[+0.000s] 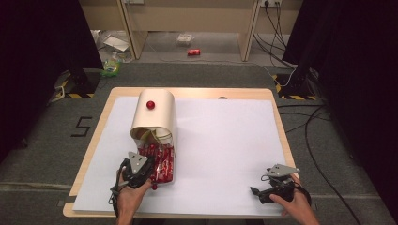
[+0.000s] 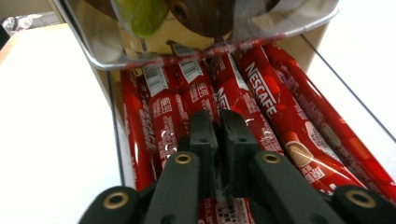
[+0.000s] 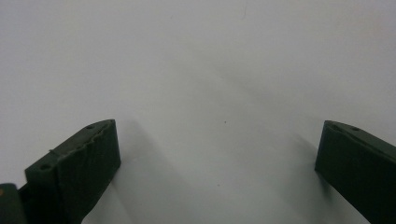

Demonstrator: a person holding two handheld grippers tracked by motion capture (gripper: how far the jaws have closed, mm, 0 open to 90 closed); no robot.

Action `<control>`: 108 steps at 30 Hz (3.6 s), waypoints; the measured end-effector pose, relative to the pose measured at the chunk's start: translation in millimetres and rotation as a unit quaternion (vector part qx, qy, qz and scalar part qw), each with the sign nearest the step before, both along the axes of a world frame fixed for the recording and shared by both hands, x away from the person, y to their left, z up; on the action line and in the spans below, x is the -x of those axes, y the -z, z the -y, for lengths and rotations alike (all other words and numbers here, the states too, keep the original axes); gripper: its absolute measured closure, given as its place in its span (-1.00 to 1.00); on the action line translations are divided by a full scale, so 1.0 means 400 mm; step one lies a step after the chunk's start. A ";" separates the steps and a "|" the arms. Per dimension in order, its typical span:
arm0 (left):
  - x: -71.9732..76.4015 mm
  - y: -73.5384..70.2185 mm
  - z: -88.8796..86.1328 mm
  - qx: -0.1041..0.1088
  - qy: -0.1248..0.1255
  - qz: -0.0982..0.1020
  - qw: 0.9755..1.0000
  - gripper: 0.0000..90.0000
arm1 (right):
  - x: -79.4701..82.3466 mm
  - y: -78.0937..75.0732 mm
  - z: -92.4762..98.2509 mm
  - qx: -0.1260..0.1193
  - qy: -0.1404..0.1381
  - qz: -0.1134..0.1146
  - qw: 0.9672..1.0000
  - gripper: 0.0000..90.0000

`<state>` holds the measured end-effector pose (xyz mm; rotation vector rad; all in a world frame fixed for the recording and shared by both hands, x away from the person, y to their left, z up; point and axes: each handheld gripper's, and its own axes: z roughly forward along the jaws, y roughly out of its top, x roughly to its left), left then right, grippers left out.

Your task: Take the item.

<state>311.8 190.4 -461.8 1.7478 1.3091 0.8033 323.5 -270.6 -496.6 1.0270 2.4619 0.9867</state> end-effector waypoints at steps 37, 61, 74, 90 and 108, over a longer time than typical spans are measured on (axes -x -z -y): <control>0.086 -0.061 -0.048 0.021 0.045 -0.013 0.999 0.90 | 0.001 0.000 -0.001 0.000 0.000 0.003 1.000 -0.98; 0.156 -0.076 -0.078 0.021 0.033 0.001 0.999 0.91 | 0.004 -0.001 -0.002 0.001 0.000 0.005 1.000 -0.97; 0.190 -0.087 -0.113 0.022 0.023 0.009 0.999 0.91 | 0.004 -0.001 -0.001 0.001 0.000 0.005 1.000 -0.97; 0.204 -0.096 -0.168 0.024 -0.008 0.017 1.000 0.91 | 0.003 0.000 -0.001 0.001 0.000 0.005 1.000 -0.97; 0.148 -0.077 -0.231 0.040 -0.047 0.027 0.998 0.91 | 0.003 0.000 -0.001 0.000 0.000 0.004 1.000 -0.97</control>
